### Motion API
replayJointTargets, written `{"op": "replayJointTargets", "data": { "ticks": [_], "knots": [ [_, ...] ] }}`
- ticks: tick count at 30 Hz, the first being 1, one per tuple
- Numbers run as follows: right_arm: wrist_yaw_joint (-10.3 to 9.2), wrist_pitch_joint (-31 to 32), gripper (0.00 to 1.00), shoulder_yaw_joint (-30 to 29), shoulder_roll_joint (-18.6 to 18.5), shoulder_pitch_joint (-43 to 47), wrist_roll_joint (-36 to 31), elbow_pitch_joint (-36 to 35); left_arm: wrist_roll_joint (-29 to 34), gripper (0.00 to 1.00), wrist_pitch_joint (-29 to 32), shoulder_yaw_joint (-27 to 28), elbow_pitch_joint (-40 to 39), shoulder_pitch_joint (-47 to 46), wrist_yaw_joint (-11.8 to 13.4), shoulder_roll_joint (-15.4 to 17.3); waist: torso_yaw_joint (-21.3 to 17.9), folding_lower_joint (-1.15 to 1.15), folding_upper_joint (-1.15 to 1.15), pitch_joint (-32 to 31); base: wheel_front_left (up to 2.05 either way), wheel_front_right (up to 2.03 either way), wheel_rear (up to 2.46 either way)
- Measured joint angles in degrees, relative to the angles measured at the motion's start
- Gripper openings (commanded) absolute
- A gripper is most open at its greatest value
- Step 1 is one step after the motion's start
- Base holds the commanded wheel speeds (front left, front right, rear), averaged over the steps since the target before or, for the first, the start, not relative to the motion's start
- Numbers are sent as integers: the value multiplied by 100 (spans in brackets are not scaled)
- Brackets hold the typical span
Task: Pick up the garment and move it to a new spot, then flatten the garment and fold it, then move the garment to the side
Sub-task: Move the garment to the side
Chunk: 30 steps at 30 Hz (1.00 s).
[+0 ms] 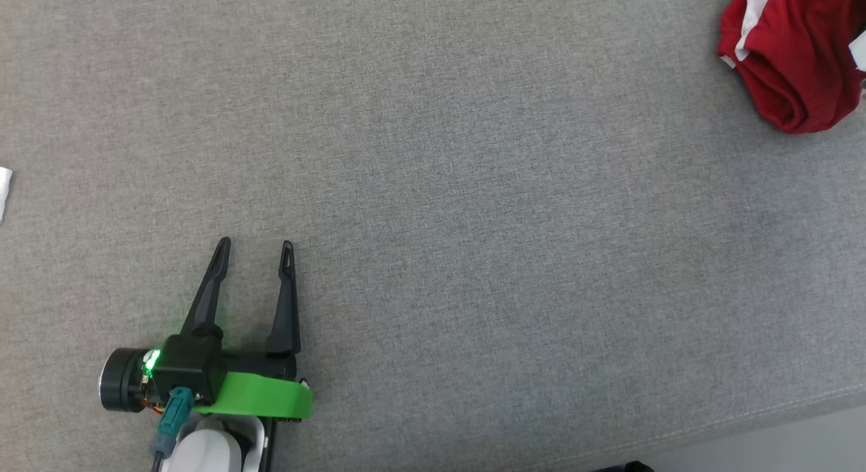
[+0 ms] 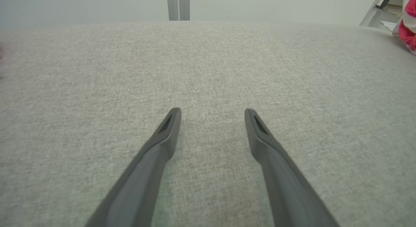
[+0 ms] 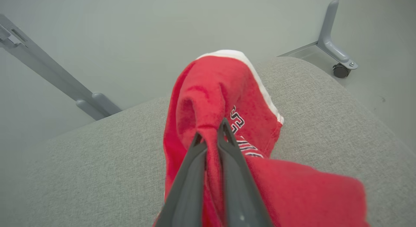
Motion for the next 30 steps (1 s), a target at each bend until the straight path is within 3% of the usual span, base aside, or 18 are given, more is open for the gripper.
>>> {"op": "replayJointTargets", "data": {
  "ticks": [9, 30],
  "knots": [
    [-1, 108, 0, 12, -252, 79, 619, -315, -30, 100, 0, -30, 48, 42, 1, 0, 32, 0, 0, 25, 0, 0, 0],
    [0, -443, 0, -162, -604, -343, 610, 1499, 275, 100, -55, 205, -357, 274, -103, 71, 29, -1, 0, 522, 0, 0, 0]
  ]
}}
